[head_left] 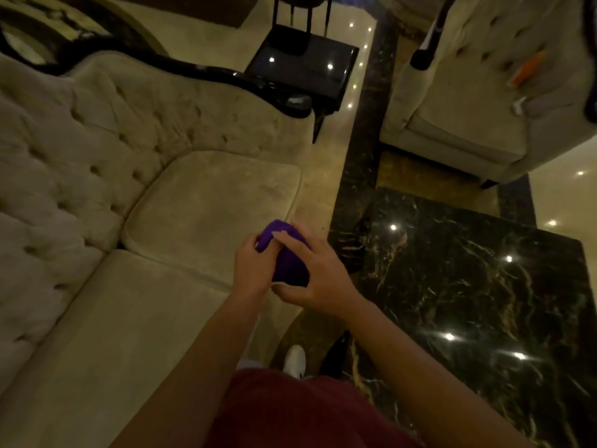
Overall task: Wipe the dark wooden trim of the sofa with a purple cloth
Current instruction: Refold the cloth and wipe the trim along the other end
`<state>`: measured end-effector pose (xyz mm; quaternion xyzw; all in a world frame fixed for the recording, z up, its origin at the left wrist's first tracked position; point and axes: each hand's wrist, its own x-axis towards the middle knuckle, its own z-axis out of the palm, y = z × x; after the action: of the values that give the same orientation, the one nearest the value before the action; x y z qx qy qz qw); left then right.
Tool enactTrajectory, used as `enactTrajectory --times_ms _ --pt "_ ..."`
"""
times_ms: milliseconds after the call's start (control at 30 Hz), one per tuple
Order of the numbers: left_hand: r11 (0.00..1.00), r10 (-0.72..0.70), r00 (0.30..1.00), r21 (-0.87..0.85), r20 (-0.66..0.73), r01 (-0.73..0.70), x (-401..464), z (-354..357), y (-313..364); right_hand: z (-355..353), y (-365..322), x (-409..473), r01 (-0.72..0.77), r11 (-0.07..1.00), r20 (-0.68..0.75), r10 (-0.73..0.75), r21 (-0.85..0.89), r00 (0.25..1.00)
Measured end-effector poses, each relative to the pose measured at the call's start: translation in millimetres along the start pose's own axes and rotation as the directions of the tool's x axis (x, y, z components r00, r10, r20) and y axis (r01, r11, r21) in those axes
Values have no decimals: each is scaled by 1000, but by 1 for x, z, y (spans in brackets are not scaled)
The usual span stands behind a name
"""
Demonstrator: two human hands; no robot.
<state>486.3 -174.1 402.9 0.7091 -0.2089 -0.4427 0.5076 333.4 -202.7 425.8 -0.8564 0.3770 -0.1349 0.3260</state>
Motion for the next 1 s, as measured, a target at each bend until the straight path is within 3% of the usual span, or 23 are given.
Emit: enactTrajectory --times_ms 300,433,633,867,1000 --pt "999 30 997 -12 74 -29 84 75 42 -47 76 86 -111 994 9 111 4 994" --pt "998 59 990 -33 130 -55 134 103 64 -69 114 136 -204 973 0 205 105 979" --pt "997 35 993 -66 109 -28 229 121 106 -93 142 236 -219 943 75 206 250 976" --pt "988 -14 999 -153 36 20 332 139 157 -117 168 349 -97 991 42 94 92 995" --pt "942 -175 985 -288 15 171 375 150 175 -130 189 398 -29 999 56 28 20 998"
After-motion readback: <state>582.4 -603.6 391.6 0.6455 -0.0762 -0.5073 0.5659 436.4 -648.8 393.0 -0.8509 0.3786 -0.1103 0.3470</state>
